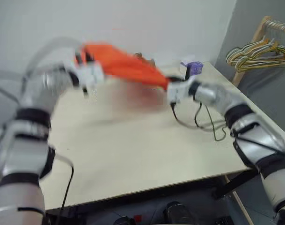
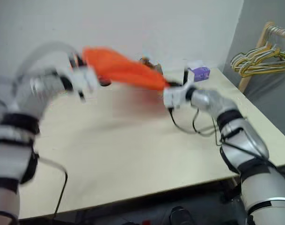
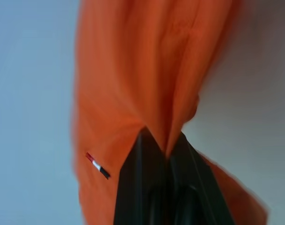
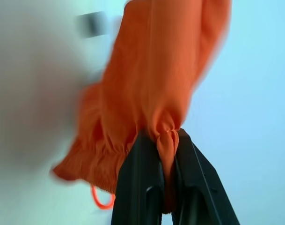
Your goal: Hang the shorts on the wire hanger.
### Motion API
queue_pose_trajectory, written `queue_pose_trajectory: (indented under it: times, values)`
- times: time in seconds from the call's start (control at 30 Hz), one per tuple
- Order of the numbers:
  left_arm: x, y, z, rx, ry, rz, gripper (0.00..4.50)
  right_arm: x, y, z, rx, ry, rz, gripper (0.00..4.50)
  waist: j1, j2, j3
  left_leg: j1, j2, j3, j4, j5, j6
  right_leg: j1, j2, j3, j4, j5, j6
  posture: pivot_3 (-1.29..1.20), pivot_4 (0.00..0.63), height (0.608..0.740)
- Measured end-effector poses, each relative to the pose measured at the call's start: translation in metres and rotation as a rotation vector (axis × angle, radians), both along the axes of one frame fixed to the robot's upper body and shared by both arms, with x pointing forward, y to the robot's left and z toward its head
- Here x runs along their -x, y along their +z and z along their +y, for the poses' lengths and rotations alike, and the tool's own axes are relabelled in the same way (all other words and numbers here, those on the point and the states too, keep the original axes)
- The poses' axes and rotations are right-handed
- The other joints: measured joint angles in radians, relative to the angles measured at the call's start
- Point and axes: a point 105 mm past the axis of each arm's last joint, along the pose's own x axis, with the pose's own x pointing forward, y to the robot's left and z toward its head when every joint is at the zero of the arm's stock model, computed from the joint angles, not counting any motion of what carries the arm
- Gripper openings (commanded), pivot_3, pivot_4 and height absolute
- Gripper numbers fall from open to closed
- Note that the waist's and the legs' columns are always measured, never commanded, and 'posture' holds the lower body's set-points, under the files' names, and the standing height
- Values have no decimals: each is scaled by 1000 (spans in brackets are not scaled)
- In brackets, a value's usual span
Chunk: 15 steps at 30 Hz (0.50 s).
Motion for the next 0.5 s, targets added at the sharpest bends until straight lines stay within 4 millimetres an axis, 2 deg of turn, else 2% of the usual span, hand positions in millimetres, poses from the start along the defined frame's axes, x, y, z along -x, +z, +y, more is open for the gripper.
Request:
queue_pose_trajectory:
  times: [0.03,0.07,0.1,0.13,0.17,0.23,0.3,0.37,0.4,0.5]
  values:
    - [18,-36,-2,47,2,147,33,5,-14,-1,28,16,25,0,-4,-1,0,-7,0,-2,3,0,-1,-8,0,0,4,3,-2,-110,6,740]
    - [32,-55,-6,87,8,241,33,9,-19,2,44,39,33,0,-6,-5,2,-17,1,-5,5,2,-3,-19,-1,0,8,3,-2,-110,6,740]
    - [46,-63,-8,135,19,305,33,13,-21,5,54,65,36,0,-8,-7,0,-28,2,-8,8,3,-5,-29,-3,-2,13,4,-2,-108,8,740]
    - [65,-67,-7,180,28,367,33,20,-24,7,60,106,52,0,-11,-9,-1,-30,5,-11,11,4,-6,-29,-1,-4,13,3,-2,-108,8,740]
    - [83,-72,-2,215,48,427,33,30,-32,6,62,143,85,0,-12,-10,-5,-29,6,-15,10,3,-5,-27,1,-6,12,3,-2,-104,12,740]
    - [117,-77,-1,268,66,552,33,55,-59,2,93,221,204,0,-2,-13,-6,-23,7,-20,2,3,-6,-21,2,-12,7,1,-4,-103,13,740]
    - [138,-80,-8,291,53,657,33,76,-80,-5,141,258,339,0,18,-7,-1,-18,6,-24,2,3,-6,-13,2,-18,7,1,-7,-108,16,740]
    - [151,-78,-15,297,23,720,33,91,-86,-15,200,273,444,0,43,-4,3,-8,5,-27,3,4,-5,0,5,-19,6,2,-8,-113,17,740]
    - [158,-75,-22,296,-12,751,33,102,-86,-22,239,287,518,0,59,-2,5,4,5,-29,2,4,-5,14,5,-22,-1,-3,-13,-113,17,740]
    - [172,-70,-31,285,-78,807,33,125,-84,-35,301,301,655,0,84,-1,6,26,6,-31,-3,3,-7,34,1,-24,-11,-12,-27,-134,23,740]
